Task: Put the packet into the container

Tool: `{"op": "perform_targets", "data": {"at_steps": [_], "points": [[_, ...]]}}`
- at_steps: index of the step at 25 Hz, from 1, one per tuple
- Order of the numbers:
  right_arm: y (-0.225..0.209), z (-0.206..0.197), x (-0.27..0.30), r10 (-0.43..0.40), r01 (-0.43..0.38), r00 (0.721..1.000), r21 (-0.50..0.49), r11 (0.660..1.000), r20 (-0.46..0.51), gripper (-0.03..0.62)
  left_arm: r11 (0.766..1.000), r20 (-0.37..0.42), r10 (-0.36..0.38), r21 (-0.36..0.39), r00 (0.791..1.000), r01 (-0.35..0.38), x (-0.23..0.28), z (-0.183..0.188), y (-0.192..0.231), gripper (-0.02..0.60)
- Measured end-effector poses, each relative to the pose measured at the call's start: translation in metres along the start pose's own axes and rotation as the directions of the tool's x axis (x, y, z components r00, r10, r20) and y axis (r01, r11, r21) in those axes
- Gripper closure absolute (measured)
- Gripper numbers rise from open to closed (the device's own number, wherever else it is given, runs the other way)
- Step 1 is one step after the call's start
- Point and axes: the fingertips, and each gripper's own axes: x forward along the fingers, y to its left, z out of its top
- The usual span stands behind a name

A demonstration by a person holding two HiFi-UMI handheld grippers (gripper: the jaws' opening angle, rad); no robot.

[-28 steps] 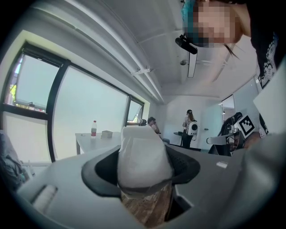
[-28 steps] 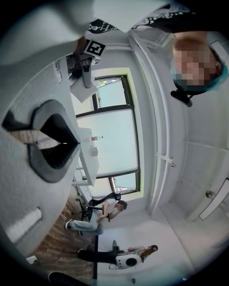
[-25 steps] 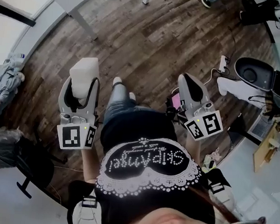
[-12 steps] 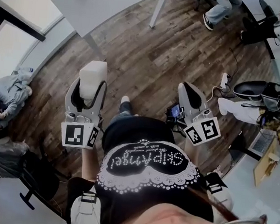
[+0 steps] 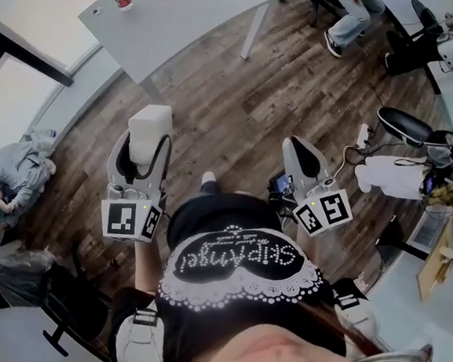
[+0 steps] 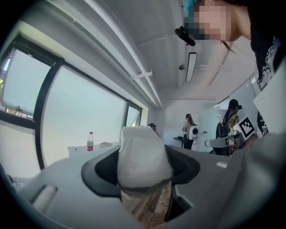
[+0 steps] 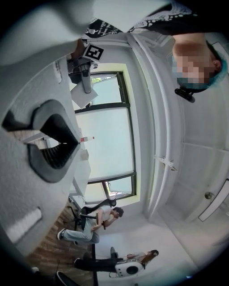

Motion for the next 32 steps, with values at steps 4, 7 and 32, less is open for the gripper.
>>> {"op": "perform_targets", "data": {"at_steps": [4, 7, 32], "points": [[0.002, -0.009, 0.01, -0.008, 0.009, 1.0, 0.018, 1.0, -0.03, 0.599, 1.0, -0.009, 0.013, -0.01, 1.0, -0.013, 0.002, -0.007, 0.017, 0.298], [0.003, -0.011, 0.014, -0.012, 0.013, 0.999, 0.026, 1.0, -0.035, 0.599, 1.0, -0.029, 0.024, -0.017, 0.999, -0.025, -0.001, -0.014, 0.023, 0.298], [-0.06, -0.001, 0.126, 0.122, -0.115, 0.989, 0.081, 0.99, -0.088, 0.599, 0.992, -0.039, 0.117, -0.042, 0.992, -0.119, 0.096, -0.007, 0.048, 0.298]]}}
